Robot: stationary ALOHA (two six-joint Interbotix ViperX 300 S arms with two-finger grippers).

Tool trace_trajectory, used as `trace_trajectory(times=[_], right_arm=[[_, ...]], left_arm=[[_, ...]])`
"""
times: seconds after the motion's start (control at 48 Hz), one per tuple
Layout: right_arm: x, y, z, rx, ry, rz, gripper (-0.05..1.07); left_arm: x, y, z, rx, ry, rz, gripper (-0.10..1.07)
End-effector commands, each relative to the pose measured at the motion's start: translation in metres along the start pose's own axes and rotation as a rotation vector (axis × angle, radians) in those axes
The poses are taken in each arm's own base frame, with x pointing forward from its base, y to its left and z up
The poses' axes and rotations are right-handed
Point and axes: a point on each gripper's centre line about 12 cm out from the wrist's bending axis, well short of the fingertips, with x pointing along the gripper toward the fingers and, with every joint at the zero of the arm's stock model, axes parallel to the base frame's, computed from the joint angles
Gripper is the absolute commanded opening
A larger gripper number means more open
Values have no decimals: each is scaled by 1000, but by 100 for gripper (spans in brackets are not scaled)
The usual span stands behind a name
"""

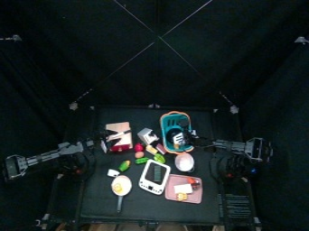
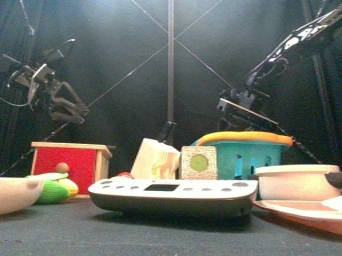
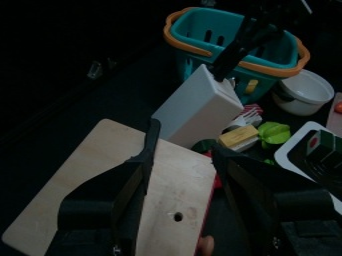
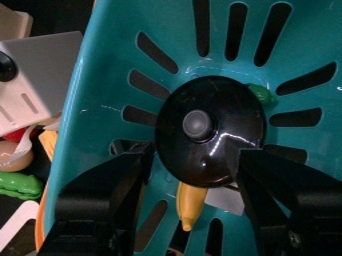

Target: Grab pairing knife

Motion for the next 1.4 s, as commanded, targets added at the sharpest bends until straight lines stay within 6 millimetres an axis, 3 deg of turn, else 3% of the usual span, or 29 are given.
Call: trace_trajectory(times=[0.0, 0.25, 0.604, 0.979, 1.375], right_arm=[[-9, 10, 12, -10, -41, 38, 91], [-25, 21, 25, -75, -116, 83, 91], [-53, 47, 27, -193, -197, 182, 91], [-75, 84, 23, -399, -300, 409, 91], [-80, 77, 8, -563, -339, 474, 91]], left_arm=[[1, 0, 4, 1, -12, -1, 87], [1, 0, 4, 14, -11, -2, 87], [7, -2, -11, 232, 62, -32, 86], [25, 8, 16, 216, 44, 11, 86], [62, 15, 9, 184, 149, 17, 86]])
